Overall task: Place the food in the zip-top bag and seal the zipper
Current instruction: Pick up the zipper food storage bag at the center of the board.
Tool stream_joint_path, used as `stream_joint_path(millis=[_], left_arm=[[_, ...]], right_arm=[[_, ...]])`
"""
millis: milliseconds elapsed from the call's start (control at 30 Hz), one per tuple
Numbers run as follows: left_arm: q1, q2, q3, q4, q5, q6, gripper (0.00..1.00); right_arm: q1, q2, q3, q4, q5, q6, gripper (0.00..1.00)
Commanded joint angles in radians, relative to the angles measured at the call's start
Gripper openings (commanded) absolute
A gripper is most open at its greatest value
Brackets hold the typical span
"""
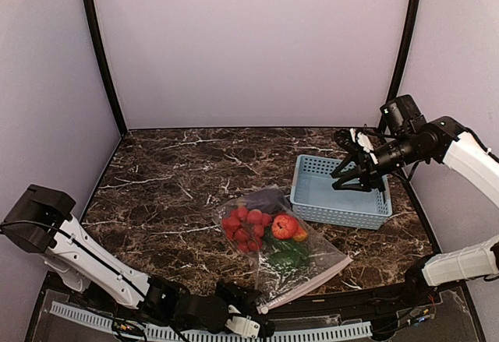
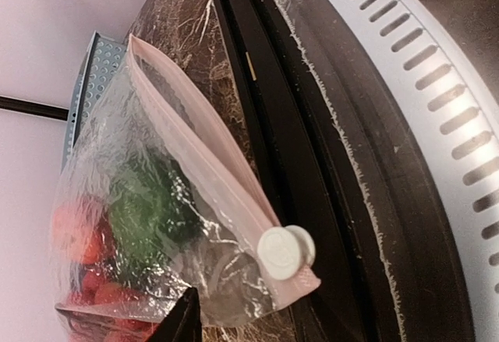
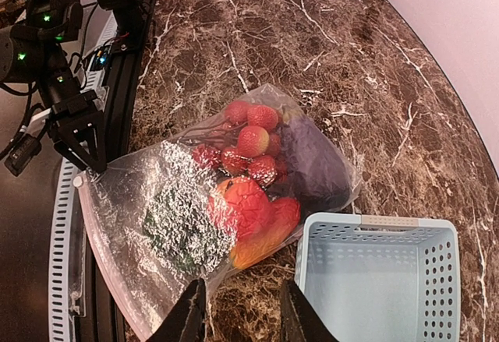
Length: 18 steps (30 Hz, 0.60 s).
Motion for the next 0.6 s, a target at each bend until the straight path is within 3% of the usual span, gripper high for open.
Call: stream_joint_path(millis=[0,167,300,567], left_arm=[[-0.008,0.039,0.012,0.112,-0.120,0.034,0.38],[-0.007,0.088,0.005,0.289,-0.224,0.110,0.16],[0.012,0.020,-0.002,0.318,-0.186,0.060,0.02],[0.180,-0.204,0.123,0.042,0.023,-0.241,0.01]], right_arm=[[0.000,-0.008,0.004,0.003,-0.020,0.015,0.31],[0.000,0.006,0.017,0.000,-0.035,0.019,0.31],[0.000,0.027,0.036,-0.016,-0.066,0.018,0.31],[0.018,0.076,0.166,-0.108,-0.109,-0.021,0.31]])
